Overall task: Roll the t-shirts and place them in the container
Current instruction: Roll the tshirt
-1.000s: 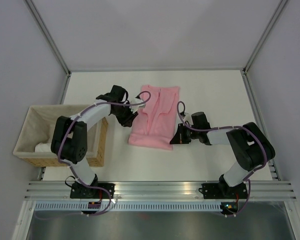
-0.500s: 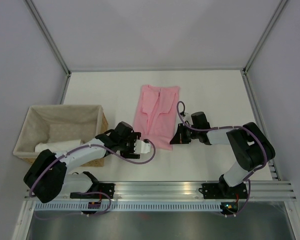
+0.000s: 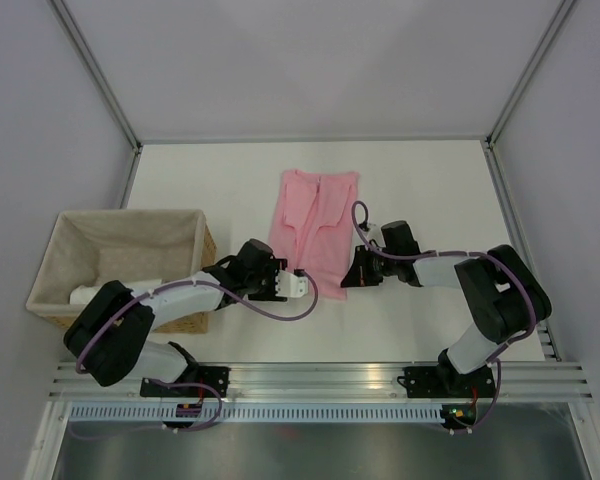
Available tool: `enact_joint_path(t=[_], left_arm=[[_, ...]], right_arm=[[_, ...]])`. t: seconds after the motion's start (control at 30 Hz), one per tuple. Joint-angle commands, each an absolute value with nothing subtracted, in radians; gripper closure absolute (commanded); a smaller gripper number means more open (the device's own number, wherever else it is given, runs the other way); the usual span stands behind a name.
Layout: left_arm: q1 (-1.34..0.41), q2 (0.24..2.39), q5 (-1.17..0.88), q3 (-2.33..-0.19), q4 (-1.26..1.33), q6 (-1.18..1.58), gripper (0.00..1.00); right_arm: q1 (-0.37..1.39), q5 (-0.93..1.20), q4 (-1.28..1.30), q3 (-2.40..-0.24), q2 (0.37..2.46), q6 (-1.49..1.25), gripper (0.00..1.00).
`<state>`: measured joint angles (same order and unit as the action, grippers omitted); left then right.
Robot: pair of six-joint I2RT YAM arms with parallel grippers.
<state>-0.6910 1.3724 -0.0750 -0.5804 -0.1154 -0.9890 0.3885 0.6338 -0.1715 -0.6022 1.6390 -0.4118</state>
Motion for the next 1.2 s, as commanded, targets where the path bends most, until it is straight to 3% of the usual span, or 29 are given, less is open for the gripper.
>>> enact_joint_path(t=[0.0, 0.07, 0.2, 0.3, 0.43, 0.6, 0.7, 0.87, 1.17], left_arm=[[-0.686, 1.423, -0.049, -0.594, -0.12, -1.006, 0.41], [-0.686, 1.434, -0.058, -0.606, -0.152, -0.997, 0.49], [-0.686, 1.434, -0.103, -0.624, -0.219, -0.98, 0.82], [-0.667, 1.436, -0.184, -0.689, -0.325, -0.947, 0.97], [-0.592, 1.477, -0.384, -0.816, -0.507, -0.904, 0.98], [-0.503, 1.606, -0.544, -0.989, -0.734, -0.942, 0.98], [-0.488, 1.658, -0.557, -1.046, -0.771, -0.95, 0.98], [-0.482, 1.687, -0.558, -1.086, -0.788, -0.963, 0.98], [-0.482, 1.692, -0.551, -1.083, -0.79, -0.98, 0.97]], right_arm=[[0.385, 0.614, -0.115, -0.646, 1.612, -0.35, 0.91], [0.382, 0.623, -0.115, -0.646, 1.608, -0.353, 0.91], [0.377, 0.634, -0.104, -0.658, 1.583, -0.353, 0.87], [0.377, 0.603, -0.068, -0.678, 1.517, -0.313, 0.68], [0.388, 0.505, -0.066, -0.67, 1.321, -0.12, 0.51], [0.547, 0.491, -0.003, -0.62, 1.181, 0.309, 0.46], [0.635, 0.48, 0.028, -0.583, 1.158, 0.388, 0.44], [0.725, 0.329, -0.057, -0.539, 1.196, 0.394, 0.39], [0.828, 0.106, -0.034, -0.643, 1.403, 0.446, 0.4]])
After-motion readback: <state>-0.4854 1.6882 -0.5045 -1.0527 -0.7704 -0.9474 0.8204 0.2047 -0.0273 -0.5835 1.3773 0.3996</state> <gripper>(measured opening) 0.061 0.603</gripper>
